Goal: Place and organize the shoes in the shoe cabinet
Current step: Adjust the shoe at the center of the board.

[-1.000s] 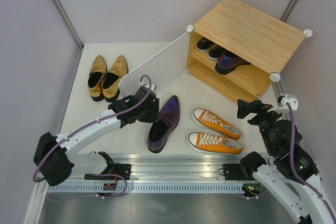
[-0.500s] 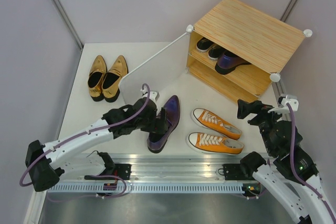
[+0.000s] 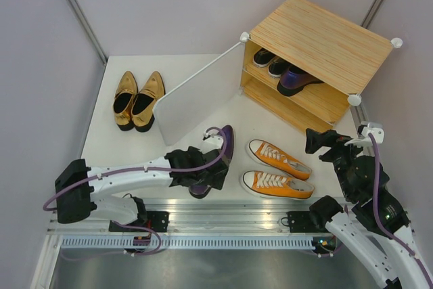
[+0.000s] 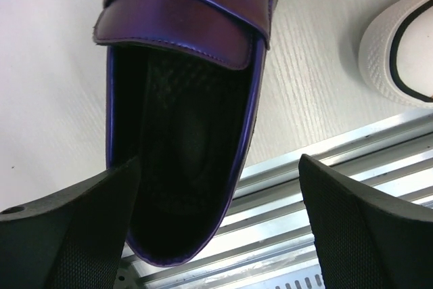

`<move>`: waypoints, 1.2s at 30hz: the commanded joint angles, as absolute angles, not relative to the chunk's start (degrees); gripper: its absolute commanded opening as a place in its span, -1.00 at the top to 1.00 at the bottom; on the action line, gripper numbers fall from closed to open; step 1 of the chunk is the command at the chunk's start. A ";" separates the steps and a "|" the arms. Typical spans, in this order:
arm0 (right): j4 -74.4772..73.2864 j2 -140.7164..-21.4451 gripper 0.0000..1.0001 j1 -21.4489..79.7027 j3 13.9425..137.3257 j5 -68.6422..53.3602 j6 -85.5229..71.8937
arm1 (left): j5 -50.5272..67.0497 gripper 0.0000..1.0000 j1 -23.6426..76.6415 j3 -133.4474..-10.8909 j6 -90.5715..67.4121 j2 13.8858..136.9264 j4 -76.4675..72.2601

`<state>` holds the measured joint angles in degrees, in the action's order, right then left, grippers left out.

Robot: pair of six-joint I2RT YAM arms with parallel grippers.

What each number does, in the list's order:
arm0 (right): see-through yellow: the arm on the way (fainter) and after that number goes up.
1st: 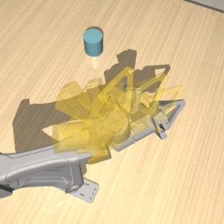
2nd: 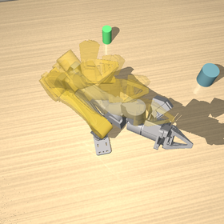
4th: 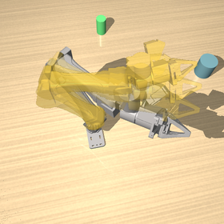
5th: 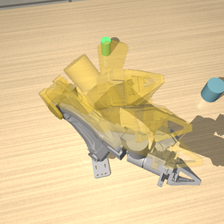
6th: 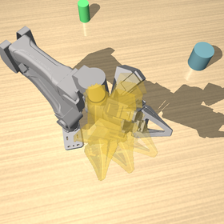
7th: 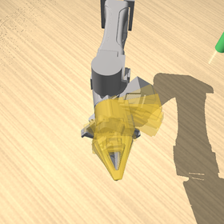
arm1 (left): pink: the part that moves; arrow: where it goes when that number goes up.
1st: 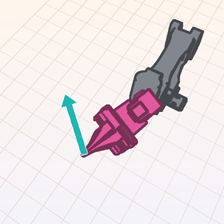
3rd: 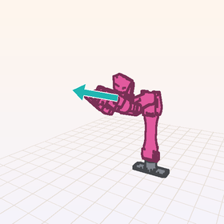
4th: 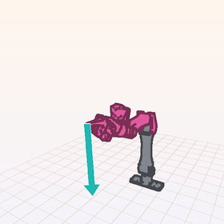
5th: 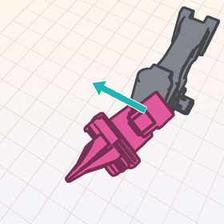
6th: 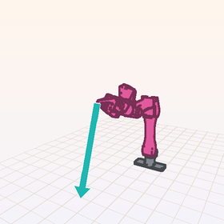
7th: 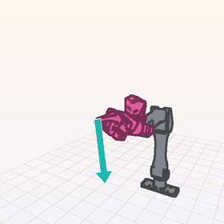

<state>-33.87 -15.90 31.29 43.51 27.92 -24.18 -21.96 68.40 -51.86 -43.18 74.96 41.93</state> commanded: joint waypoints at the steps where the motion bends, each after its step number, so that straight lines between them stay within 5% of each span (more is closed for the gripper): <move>1: -32.26 -15.82 -0.96 31.55 43.33 27.77 -23.38 | -27.50 -0.99 70.40 -53.26 -49.03 73.22 48.51; 12: -32.17 -15.38 -0.96 31.64 42.98 27.68 -23.47 | -32.60 -0.99 76.90 -56.17 -48.96 60.48 48.43; 27: -31.99 -15.29 -0.96 31.55 42.80 27.51 -23.29 | -39.55 -0.99 76.73 -43.42 -57.92 62.66 50.36; 36: -31.82 -15.73 -0.96 31.55 42.71 27.51 -23.12 | -35.95 -0.99 76.29 -37.36 -49.14 64.42 32.28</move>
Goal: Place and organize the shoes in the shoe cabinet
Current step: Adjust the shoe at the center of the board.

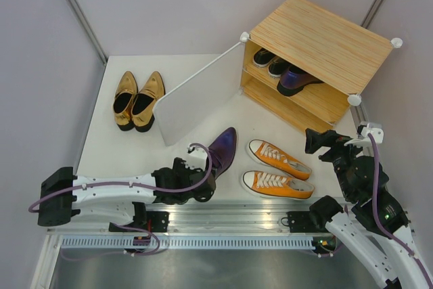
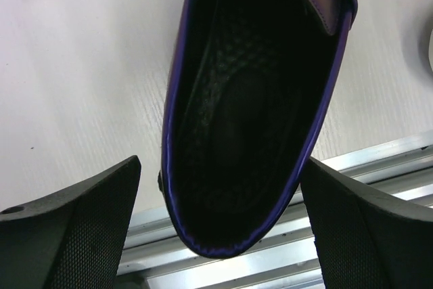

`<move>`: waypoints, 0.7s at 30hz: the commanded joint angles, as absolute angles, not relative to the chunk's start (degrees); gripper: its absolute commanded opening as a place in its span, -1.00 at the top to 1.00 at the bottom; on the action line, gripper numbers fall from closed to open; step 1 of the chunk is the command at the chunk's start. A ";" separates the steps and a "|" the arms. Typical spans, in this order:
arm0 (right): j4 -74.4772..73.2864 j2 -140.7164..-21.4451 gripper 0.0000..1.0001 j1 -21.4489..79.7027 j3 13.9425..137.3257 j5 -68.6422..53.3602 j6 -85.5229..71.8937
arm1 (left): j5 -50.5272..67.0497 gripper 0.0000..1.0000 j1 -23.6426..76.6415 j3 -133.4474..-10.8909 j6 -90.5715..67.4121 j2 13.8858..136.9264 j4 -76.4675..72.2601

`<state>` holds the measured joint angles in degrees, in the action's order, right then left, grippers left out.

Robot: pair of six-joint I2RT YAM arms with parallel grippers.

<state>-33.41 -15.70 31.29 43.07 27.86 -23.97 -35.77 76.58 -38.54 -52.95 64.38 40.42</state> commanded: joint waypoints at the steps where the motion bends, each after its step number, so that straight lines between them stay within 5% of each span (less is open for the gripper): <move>1: -31.82 -15.73 -0.96 31.55 42.71 27.51 -23.12 | -35.34 -0.99 75.68 -36.22 -48.09 64.25 30.25; 21: -31.82 -16.00 -0.96 31.47 42.71 27.69 -23.03 | -27.25 -0.98 71.28 -34.02 -46.66 74.18 19.25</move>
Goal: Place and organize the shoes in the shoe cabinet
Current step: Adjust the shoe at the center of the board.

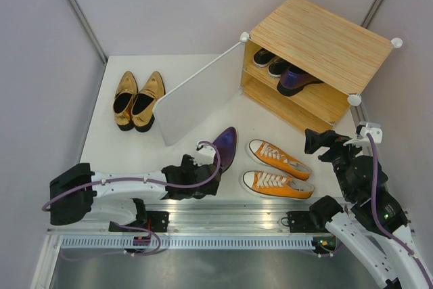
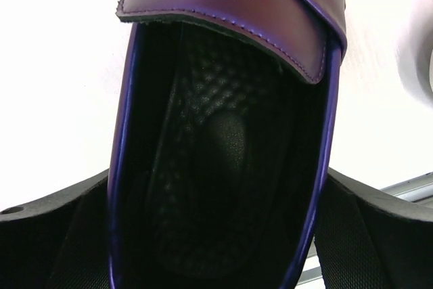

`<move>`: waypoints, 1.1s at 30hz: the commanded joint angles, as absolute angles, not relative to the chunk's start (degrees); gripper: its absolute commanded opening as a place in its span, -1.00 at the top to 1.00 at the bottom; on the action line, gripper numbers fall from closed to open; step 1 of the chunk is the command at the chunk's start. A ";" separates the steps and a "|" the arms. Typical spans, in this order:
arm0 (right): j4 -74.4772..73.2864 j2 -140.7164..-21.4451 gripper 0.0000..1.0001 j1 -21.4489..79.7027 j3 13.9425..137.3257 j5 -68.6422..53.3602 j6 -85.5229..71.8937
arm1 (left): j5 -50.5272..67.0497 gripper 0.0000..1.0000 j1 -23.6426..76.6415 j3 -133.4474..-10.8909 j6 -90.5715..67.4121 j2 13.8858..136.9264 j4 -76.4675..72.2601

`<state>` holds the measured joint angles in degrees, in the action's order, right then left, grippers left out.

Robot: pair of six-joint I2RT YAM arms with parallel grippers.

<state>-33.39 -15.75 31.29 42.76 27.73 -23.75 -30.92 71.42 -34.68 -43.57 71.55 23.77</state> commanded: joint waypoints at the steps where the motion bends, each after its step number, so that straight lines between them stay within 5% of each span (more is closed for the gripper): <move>1: -31.82 -15.91 -0.96 31.55 42.63 27.60 -23.03 | -27.07 -0.97 71.28 -33.32 -47.37 74.18 19.16; 4: -31.73 -16.08 -0.96 31.55 42.63 27.68 -22.94 | -25.93 -0.88 71.45 -31.56 -49.83 74.70 17.76; 9: -31.55 -15.91 -0.96 31.55 42.63 27.77 -22.94 | -23.38 -0.43 71.89 -31.37 -51.15 78.56 15.29; 17: -31.64 -15.56 -0.96 31.55 42.80 27.42 -22.76 | -20.04 0.95 72.51 -33.49 -52.73 83.32 15.38; 33: -32.17 -16.00 -0.96 31.55 43.94 26.98 -22.85 | -22.24 0.96 72.07 -31.12 -54.14 63.55 12.22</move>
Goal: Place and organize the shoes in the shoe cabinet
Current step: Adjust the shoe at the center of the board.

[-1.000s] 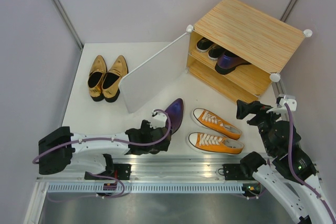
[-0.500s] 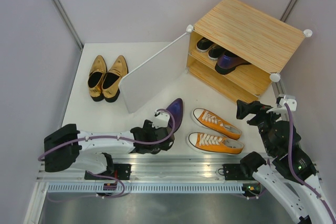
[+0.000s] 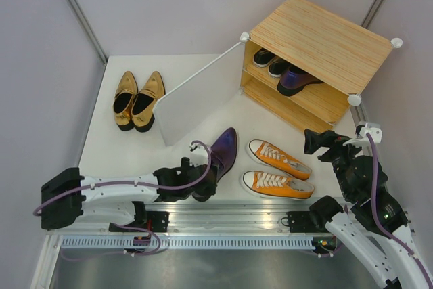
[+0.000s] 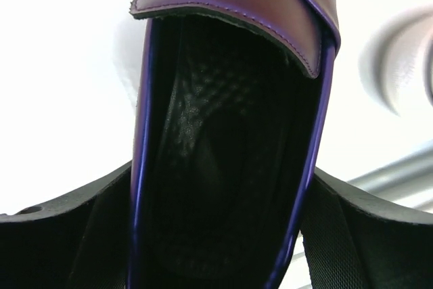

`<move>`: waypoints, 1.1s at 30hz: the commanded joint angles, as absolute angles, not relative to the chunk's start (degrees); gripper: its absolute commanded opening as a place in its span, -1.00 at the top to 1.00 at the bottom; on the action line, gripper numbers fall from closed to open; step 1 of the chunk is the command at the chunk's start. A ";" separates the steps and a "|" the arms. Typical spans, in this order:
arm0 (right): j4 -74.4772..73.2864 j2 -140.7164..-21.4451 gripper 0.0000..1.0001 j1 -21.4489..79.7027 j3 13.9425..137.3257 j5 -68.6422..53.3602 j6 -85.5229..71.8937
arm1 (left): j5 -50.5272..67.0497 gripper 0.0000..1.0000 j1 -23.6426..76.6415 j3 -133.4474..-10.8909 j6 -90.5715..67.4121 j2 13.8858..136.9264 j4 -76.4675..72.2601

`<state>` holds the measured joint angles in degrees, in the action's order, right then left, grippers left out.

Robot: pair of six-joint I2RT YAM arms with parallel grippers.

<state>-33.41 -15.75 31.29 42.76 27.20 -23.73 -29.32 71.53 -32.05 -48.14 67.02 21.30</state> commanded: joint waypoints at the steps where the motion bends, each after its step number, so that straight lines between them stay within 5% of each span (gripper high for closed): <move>1: -32.25 -16.17 -0.96 31.55 44.03 26.90 -23.03 | -22.06 0.96 71.81 -30.85 -53.97 62.24 11.00; 20: -34.01 -16.61 -0.96 31.55 46.14 27.60 -22.68 | -26.37 0.96 69.96 -31.37 -52.32 51.42 7.39; 33: -35.16 -16.61 -0.96 31.55 45.79 28.12 -23.03 | -25.31 0.96 70.14 -31.91 -51.41 60.55 13.18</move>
<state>-34.81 -16.21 31.29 44.47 27.07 -23.70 -24.10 70.19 -30.59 -51.35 59.05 13.32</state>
